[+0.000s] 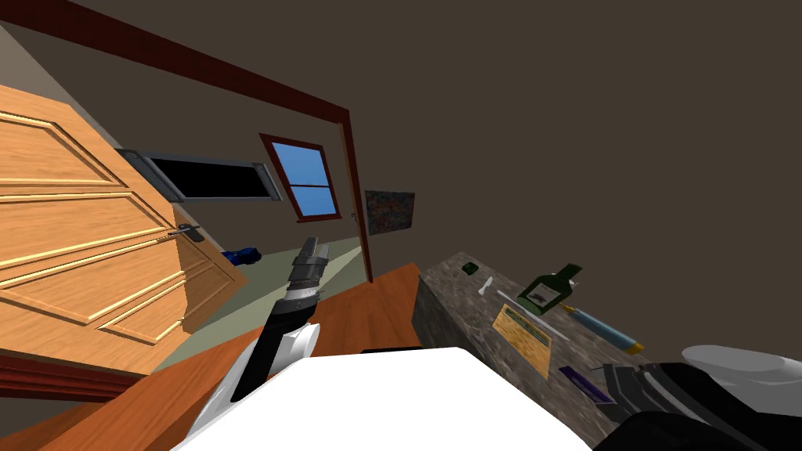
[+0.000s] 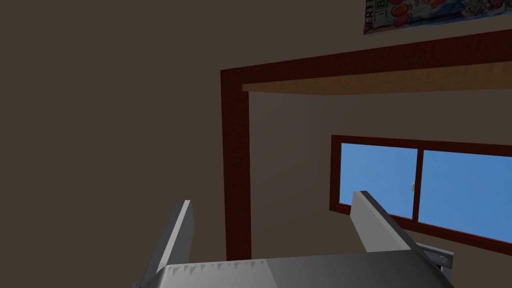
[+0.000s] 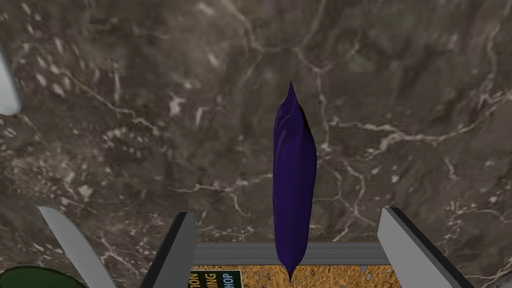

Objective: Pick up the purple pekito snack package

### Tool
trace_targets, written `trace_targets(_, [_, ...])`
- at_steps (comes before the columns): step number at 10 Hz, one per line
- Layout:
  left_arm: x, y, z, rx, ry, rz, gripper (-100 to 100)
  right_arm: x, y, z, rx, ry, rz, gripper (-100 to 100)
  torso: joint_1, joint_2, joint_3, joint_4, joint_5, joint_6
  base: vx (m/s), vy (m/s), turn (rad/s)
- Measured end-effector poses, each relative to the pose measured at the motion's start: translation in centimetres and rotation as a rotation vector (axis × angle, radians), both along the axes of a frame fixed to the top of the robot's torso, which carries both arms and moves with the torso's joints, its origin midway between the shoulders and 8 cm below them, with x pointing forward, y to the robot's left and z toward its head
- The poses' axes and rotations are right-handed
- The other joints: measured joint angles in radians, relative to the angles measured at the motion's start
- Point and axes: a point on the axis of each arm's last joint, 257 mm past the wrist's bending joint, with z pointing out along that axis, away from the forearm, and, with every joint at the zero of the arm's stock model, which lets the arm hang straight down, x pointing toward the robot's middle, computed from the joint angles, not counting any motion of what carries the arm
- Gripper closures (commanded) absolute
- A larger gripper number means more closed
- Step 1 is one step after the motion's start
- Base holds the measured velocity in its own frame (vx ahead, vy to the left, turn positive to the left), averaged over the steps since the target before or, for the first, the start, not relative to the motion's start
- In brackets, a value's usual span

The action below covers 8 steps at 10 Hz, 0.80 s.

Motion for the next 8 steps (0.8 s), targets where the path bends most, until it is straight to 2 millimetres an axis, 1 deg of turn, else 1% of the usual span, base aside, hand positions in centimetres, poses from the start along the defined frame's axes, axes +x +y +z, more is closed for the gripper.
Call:
trace_targets(1, [0.0,0.0,0.0,0.000,0.000,0.000,0,-0.6,0.3,-0.3,0.008,0.002,-0.003,-100,-0.001,-0.005,-0.002,-0.001,0.000,0.002,0.074,0.029,-0.168])
trace_targets(2, [0.0,0.0,0.0,0.000,0.000,0.000,0,-1.0,0.5,-0.5,0.011,0.002,0.005,-100,0.002,-0.003,-0.002,-0.001,0.000,0.000,0.015,0.019,-0.054])
trace_targets(3, [0.0,0.0,0.0,0.000,0.000,0.000,0,-1.1,0.5,-0.5,0.010,0.000,0.023,-100,0.002,-0.001,-0.001,0.000,0.001,0.000,0.066,0.069,-0.219])
trace_targets(4, [0.0,0.0,0.0,0.000,0.000,0.000,0,-1.7,0.7,-0.6,0.016,0.003,0.025,-100,0.005,-0.002,-0.001,0.000,0.001,0.001,0.059,0.063,-0.199])
trace_targets(5, [0.0,0.0,0.0,0.000,0.000,0.000,0,-2.0,0.9,-0.8,0.020,0.002,0.031,-100,0.005,-0.002,-0.001,0.000,0.001,0.000,0.000,0.000,0.000])
trace_targets(6, [0.0,0.0,0.0,0.000,0.000,0.000,0,-2.2,1.0,-0.8,0.019,0.000,0.048,-100,0.002,0.000,0.000,0.000,0.001,-0.001,-0.017,-0.018,0.057])
trace_targets(8, [0.0,0.0,0.0,0.000,0.000,0.000,0,-2.2,1.0,-0.8,0.014,-0.003,0.081,-100,0.001,0.001,0.001,0.000,0.000,0.000,0.010,0.011,-0.034])
